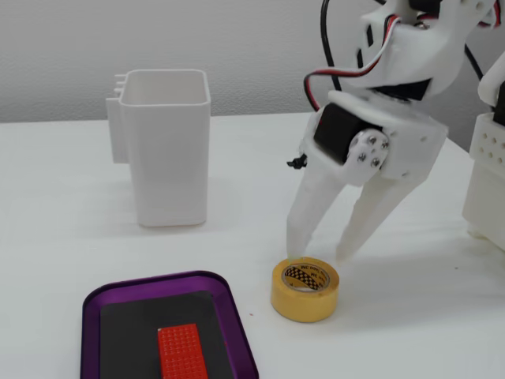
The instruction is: Remove the yellow tape from the box.
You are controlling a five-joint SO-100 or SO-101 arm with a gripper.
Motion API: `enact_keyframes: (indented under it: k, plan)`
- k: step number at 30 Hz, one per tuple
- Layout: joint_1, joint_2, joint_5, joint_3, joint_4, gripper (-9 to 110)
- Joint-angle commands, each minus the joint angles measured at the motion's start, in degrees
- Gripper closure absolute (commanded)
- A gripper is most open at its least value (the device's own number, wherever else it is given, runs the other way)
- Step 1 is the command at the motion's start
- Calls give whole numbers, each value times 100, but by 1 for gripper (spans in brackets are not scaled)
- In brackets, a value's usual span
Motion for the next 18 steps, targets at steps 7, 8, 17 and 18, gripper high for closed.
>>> enact_keyframes:
  k: [7, 8, 17, 18]
  plan:
    - [35, 3023, 9, -70, 747, 86]
    - [62, 3366, 9, 114, 765, 86]
    - [835, 6390, 9, 2725, 809, 85]
    - [835, 6636, 35, 2971, 817, 85]
